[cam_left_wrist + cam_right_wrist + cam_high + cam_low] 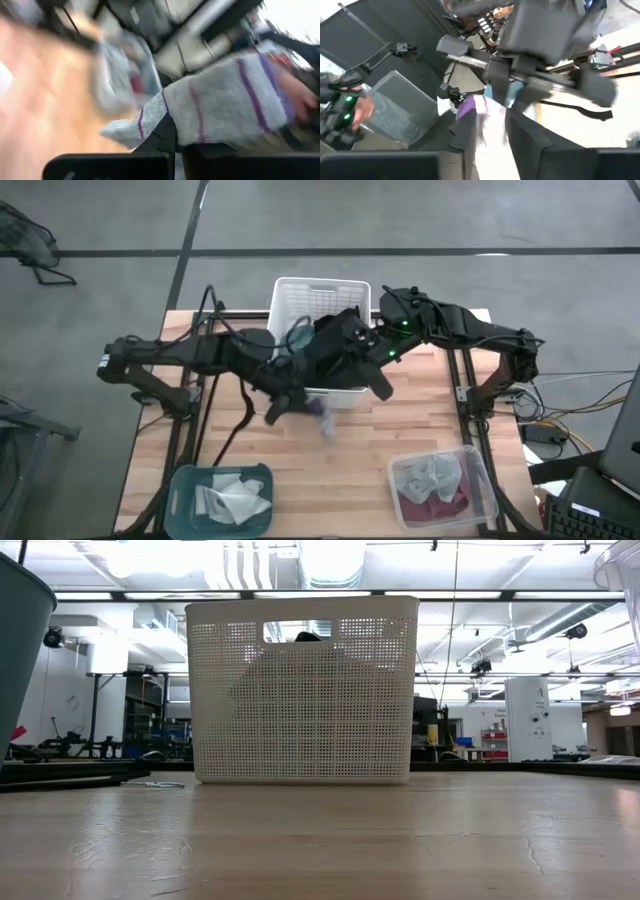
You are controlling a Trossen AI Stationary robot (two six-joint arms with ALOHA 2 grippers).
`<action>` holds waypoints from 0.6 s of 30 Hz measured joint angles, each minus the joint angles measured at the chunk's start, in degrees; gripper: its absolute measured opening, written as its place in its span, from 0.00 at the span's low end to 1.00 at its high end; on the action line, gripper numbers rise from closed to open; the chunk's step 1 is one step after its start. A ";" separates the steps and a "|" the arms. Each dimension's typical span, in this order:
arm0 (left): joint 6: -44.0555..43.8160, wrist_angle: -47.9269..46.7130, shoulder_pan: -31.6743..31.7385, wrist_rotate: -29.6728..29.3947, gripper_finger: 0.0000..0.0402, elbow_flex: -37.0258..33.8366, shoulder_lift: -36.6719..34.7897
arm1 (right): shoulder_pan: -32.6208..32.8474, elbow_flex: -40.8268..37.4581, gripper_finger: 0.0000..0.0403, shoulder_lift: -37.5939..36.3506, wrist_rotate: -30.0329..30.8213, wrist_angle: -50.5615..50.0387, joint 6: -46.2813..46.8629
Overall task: Pick & Place Cloths
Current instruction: Put the gray sock into the dark blue bin
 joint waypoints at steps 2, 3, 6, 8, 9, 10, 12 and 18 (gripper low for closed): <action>-2.86 -4.16 -1.14 6.47 0.02 0.00 -0.49 | 0.00 0.02 0.30 -0.53 -0.04 -1.02 -0.99; -4.51 -6.89 -1.92 9.32 0.03 0.00 -0.72 | -0.04 0.03 0.33 -0.78 -0.04 -1.28 -2.08; -7.54 -18.77 -6.06 14.71 0.03 0.02 -0.94 | -0.11 -0.06 0.41 -0.86 0.96 -2.03 -6.10; -8.44 -26.98 -9.36 15.30 0.03 -0.21 -0.68 | -0.08 -0.13 0.45 -0.76 1.22 -2.16 -7.43; -9.01 -29.68 -10.92 15.37 0.03 -0.79 -0.66 | -0.03 -0.13 0.47 -0.62 1.25 -2.13 -7.91; -9.98 -31.78 -12.42 15.47 0.03 -1.53 -0.66 | -0.04 -0.13 0.49 -0.51 1.25 -2.11 -8.44; -12.30 -34.07 -15.36 15.51 0.03 -3.58 -0.66 | -0.04 -0.17 0.51 -0.47 1.27 -2.14 -9.76; -18.15 -33.75 -23.41 21.40 0.05 -13.39 -0.64 | -0.13 -1.25 0.56 -0.45 5.72 -2.09 -11.24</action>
